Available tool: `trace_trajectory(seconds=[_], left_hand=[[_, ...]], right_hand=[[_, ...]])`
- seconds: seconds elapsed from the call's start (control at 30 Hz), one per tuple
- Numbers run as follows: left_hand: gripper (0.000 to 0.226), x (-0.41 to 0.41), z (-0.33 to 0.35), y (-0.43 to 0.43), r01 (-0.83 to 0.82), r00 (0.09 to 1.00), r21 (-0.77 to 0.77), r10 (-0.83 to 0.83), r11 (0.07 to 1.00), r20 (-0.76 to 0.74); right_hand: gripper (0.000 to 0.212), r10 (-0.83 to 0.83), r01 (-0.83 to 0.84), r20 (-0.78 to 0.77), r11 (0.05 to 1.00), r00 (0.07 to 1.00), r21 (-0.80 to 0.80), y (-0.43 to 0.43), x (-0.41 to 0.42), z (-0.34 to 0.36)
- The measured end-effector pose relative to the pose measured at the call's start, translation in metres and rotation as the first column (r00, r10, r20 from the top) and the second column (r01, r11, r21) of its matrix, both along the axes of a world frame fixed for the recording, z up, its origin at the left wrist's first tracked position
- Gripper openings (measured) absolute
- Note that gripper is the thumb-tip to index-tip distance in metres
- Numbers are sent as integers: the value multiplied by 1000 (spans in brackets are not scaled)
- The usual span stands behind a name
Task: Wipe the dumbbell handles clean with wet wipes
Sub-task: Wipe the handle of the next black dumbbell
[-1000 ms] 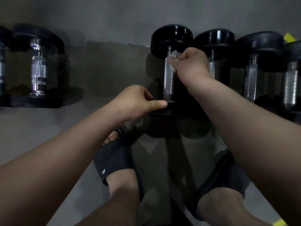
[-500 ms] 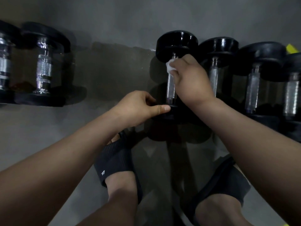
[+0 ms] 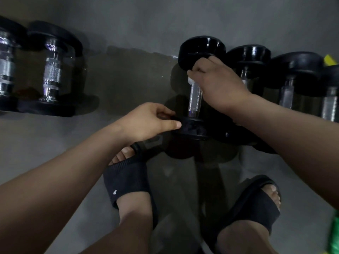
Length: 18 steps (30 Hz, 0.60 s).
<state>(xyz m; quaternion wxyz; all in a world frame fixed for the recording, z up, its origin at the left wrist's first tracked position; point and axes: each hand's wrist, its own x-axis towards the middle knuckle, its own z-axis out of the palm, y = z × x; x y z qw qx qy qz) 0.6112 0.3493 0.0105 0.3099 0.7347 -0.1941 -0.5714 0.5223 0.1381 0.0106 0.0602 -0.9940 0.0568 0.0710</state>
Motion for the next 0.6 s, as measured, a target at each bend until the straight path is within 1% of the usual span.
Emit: trace_trajectory(seconds=[0.07, 0.1, 0.17, 0.23, 0.27, 0.37, 0.4, 0.43, 0.53, 0.57, 0.6], left_hand=[[40, 1, -4, 0, -6, 1000, -2, 6, 1000, 8], [40, 0, -6, 1, -5, 1000, 0, 5, 1000, 19], [42, 0, -10, 3, 9, 999, 11, -9, 1000, 49], [48, 1, -13, 4, 23, 998, 18, -24, 1000, 65], [50, 1, -13, 4, 35, 997, 21, -37, 999, 69], [50, 2, -12, 3, 64, 994, 37, -67, 997, 89], [47, 2, -11, 2, 67, 993, 38, -70, 997, 94], [45, 2, -10, 2, 67, 993, 36, -70, 997, 99], [42, 1, -11, 3, 53, 995, 33, -56, 998, 84], [43, 1, -11, 3, 54, 995, 35, -57, 998, 83], [44, 1, -11, 3, 59, 994, 37, -62, 998, 88]], right_hand=[[30, 36, -40, -67, 997, 997, -65, 0, 8, 0], [30, 62, -71, -108, 995, 992, -73, 2, 12, 2], [34, 173, -187, -201, 981, 964, -53, 8, 12, 8], [38, 312, -319, -292, 948, 904, 27, 16, 4, 13], [39, 366, -358, -320, 930, 874, 85, 18, 0, 17], [35, 473, -413, -327, 879, 818, 238, 13, 5, 24], [31, 490, -421, -306, 867, 817, 265, 7, 10, 23], [27, 477, -412, -272, 872, 836, 264, 2, 14, 22], [25, 312, -276, -200, 943, 929, 189, 0, 10, 20], [25, 287, -248, -192, 947, 938, 204, 4, 4, 22], [25, 299, -249, -193, 937, 934, 246, 9, -3, 24]])
